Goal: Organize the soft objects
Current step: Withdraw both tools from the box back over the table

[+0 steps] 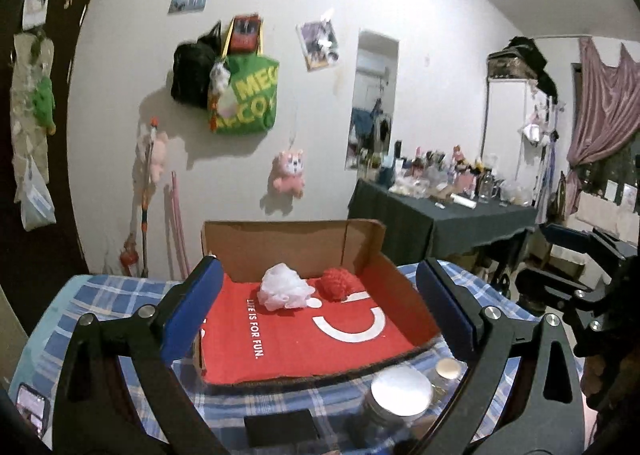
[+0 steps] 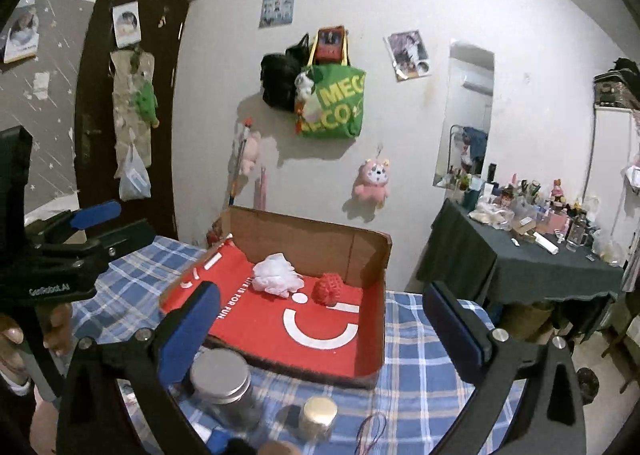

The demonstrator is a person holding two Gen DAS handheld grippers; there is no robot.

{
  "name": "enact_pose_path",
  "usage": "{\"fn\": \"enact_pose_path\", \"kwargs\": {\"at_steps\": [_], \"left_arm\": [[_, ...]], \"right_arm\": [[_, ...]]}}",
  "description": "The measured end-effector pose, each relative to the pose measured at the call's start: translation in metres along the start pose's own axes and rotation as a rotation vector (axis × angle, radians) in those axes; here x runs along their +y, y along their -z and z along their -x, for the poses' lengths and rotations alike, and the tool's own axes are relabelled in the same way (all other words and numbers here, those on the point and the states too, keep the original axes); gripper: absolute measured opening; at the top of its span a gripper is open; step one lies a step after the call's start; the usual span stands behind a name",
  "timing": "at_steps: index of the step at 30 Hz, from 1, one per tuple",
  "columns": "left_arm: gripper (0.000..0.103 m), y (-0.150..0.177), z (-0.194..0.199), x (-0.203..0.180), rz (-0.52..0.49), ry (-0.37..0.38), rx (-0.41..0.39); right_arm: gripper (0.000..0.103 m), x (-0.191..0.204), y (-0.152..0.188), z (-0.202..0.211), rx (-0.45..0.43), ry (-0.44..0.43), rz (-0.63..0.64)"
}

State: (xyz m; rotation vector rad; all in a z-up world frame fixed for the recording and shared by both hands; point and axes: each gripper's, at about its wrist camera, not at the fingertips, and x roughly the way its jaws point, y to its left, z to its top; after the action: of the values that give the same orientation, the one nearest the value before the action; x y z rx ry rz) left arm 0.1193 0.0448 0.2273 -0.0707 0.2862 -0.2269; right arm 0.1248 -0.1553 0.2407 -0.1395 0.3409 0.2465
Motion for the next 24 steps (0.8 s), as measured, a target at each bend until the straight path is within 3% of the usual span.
{"fn": "enact_pose_path", "kwargs": {"at_steps": [8,24], "left_arm": [[0.103,0.026,0.071,-0.023,-0.032,0.007,-0.108],[0.103,0.105,0.115,-0.047,-0.061,-0.058,-0.098]], "right_arm": [[0.103,0.014,0.040,0.056,-0.072,0.036,-0.019],[0.103,0.042,0.126,0.096,-0.119,0.138,-0.052]]}}
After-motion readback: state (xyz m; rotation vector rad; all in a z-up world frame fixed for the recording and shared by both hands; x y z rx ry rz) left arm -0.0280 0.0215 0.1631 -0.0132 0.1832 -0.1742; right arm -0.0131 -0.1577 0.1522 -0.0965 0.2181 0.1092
